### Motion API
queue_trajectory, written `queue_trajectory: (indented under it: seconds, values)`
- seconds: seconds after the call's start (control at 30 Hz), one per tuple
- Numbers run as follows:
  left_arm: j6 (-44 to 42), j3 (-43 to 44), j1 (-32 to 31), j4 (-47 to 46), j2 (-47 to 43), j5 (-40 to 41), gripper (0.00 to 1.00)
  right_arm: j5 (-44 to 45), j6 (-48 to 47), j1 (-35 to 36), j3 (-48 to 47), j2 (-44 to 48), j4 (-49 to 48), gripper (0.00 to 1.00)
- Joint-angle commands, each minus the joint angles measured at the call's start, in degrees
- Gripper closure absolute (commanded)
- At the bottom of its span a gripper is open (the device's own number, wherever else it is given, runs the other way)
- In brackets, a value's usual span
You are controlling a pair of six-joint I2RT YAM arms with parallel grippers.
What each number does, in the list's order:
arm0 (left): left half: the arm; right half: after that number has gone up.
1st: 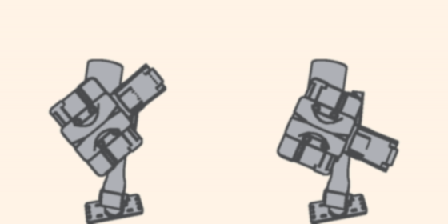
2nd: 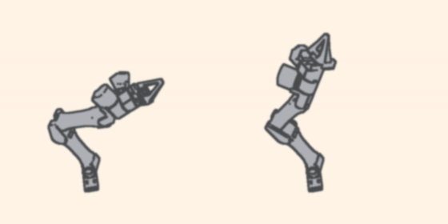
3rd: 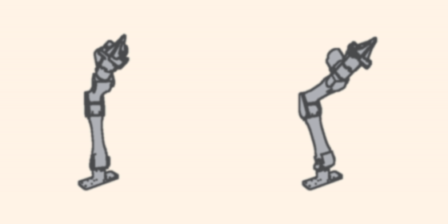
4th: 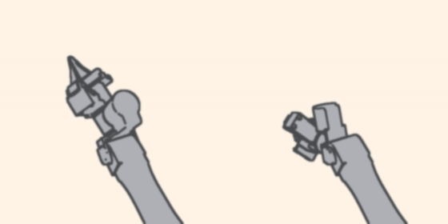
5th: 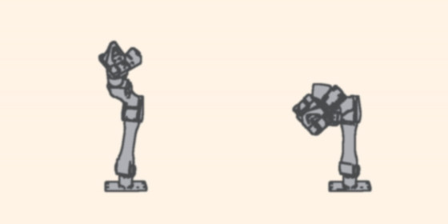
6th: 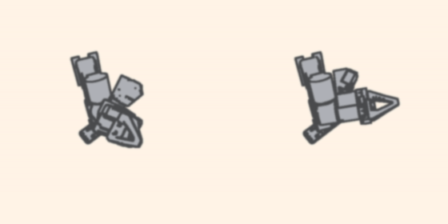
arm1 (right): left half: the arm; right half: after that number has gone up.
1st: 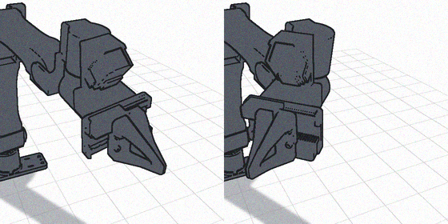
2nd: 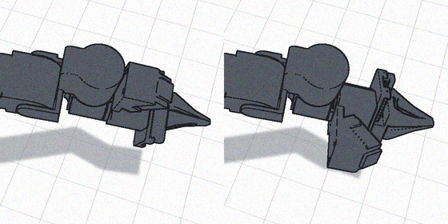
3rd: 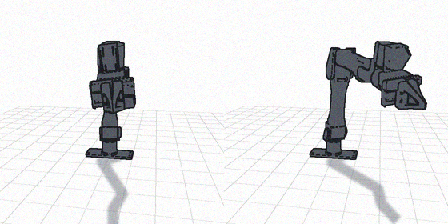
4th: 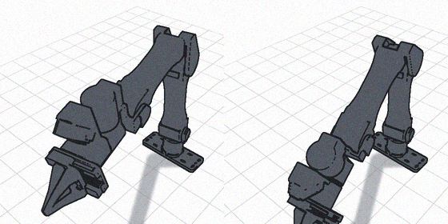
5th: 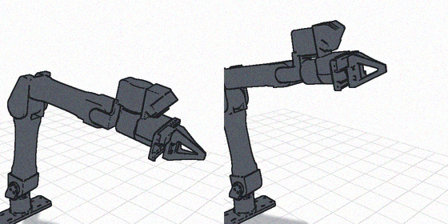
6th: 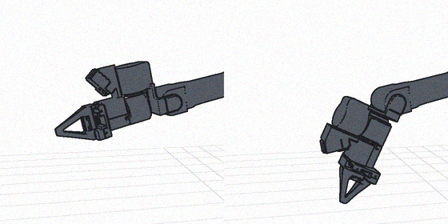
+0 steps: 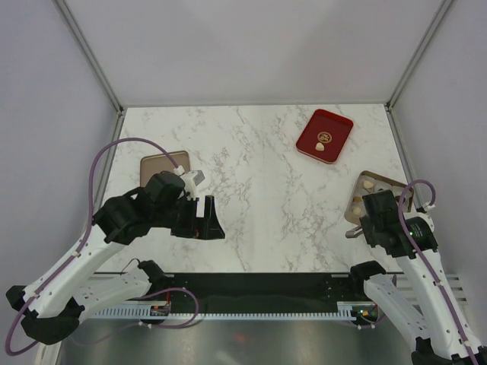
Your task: Pack the chocolate
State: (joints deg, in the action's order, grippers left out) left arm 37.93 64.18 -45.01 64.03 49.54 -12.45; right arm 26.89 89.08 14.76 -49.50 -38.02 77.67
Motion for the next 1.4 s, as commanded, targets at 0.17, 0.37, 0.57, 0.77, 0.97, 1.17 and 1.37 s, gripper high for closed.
queue_trajectory:
  seconds: [0.17,0.37,0.57,0.77,0.97,1.17,1.37]
  values:
    - [-2.34,3.05,-1.22,0.04,0.56,1.99,0.05,2.02,1.71,-0.79,-0.78,-0.39,6.27,0.63]
    - [-2.51,3.49,-1.83,0.13,0.82,2.78,0.05,3.07,1.01,-1.05,-2.88,-1.97,6.18,0.58]
    - [-2.78,3.49,-1.92,0.13,0.91,3.31,0.05,3.69,0.75,-1.23,-3.85,-3.38,6.18,0.58]
    - [-2.87,4.2,-2.1,0.13,1.17,3.92,0.04,5.36,-1.8,-1.4,-8.14,-5.39,6.09,0.58]
    - [-2.51,5.34,-2.18,-0.22,1.79,3.83,0.04,7.55,-7.15,-1.49,-19.29,-11.89,6.09,0.59]
    - [-2.69,6.39,-2.18,-0.22,1.88,4.01,0.04,5.55,-28.84,-1.49,-34.58,-28.38,-3.12,0.58]
    - [-3.22,6.22,-2.1,-0.31,2.05,4.8,0.04,-5.43,-48.1,-1.32,-46.47,-43.16,-9.28,0.58]
